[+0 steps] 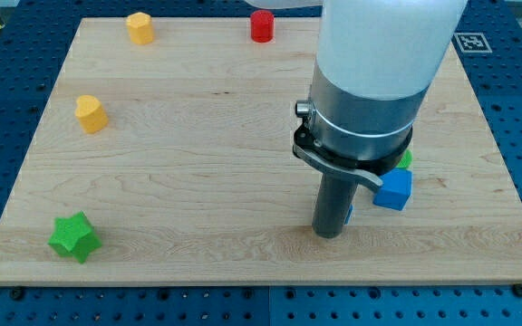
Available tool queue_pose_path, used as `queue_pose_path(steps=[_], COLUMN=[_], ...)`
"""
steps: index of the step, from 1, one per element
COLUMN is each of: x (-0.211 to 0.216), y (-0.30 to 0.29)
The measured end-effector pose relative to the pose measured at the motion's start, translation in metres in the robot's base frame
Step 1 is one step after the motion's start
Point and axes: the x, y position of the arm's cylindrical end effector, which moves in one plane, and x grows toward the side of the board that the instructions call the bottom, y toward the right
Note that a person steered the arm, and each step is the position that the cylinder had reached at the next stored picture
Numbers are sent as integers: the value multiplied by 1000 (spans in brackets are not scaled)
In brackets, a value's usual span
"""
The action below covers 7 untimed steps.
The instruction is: Push the triangle into the green circle
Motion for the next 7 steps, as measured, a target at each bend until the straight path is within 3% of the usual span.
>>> queue_pose_path(steps=[5,7], x=[-44,-46], y=[0,52])
